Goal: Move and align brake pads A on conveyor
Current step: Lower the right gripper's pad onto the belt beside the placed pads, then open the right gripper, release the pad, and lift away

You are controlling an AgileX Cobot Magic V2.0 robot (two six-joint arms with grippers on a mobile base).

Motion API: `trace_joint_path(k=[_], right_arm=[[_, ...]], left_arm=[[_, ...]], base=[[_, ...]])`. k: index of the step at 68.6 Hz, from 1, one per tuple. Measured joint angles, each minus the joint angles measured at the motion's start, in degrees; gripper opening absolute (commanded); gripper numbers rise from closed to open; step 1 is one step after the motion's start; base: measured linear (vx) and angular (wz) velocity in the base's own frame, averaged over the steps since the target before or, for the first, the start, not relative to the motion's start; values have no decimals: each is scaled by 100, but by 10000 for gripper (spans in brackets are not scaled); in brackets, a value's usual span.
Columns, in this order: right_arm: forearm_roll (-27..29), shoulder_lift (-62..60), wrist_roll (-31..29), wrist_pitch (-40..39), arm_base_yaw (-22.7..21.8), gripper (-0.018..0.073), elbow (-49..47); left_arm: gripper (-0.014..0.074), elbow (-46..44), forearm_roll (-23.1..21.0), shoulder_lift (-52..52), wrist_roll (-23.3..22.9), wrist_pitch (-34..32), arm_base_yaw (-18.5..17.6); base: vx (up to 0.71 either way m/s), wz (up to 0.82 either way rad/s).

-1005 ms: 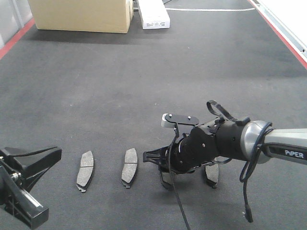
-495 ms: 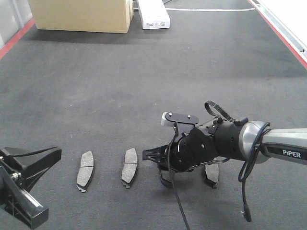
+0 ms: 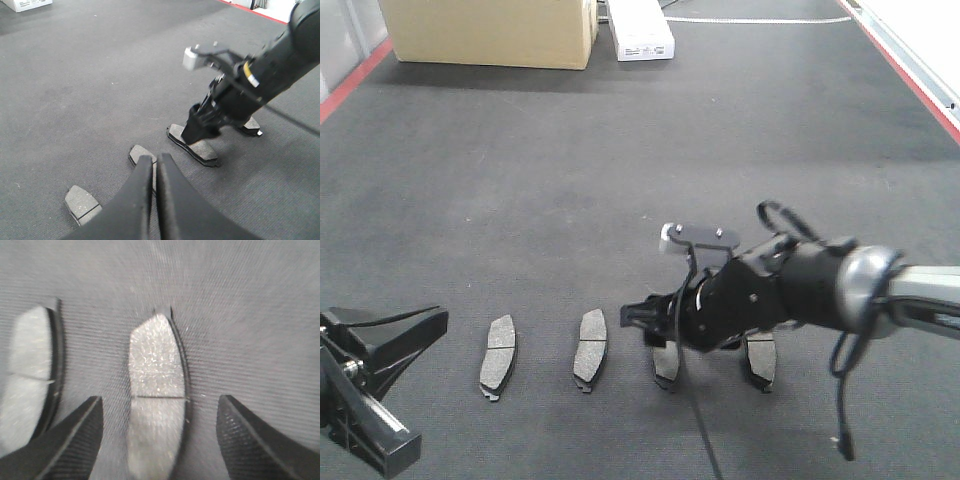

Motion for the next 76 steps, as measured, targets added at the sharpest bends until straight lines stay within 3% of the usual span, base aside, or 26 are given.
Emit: trace_joint_path(k=[13,33,62,76], right_arm=[[-616,-745,347,152,0,382,404],[-1199,-2394,431,194,0,-16,1552],[-2526,-5361,415,-171,0,-10,3257],[-2651,-6312,415,-597,0,-10,3760]], left_arm=[[-6,0,0,0,0,0,0],[-6,0,0,0,0,0,0],[-6,0,0,0,0,0,0],[-6,0,0,0,0,0,0]], base=[[0,0],[0,0],[0,0],[0,0]])
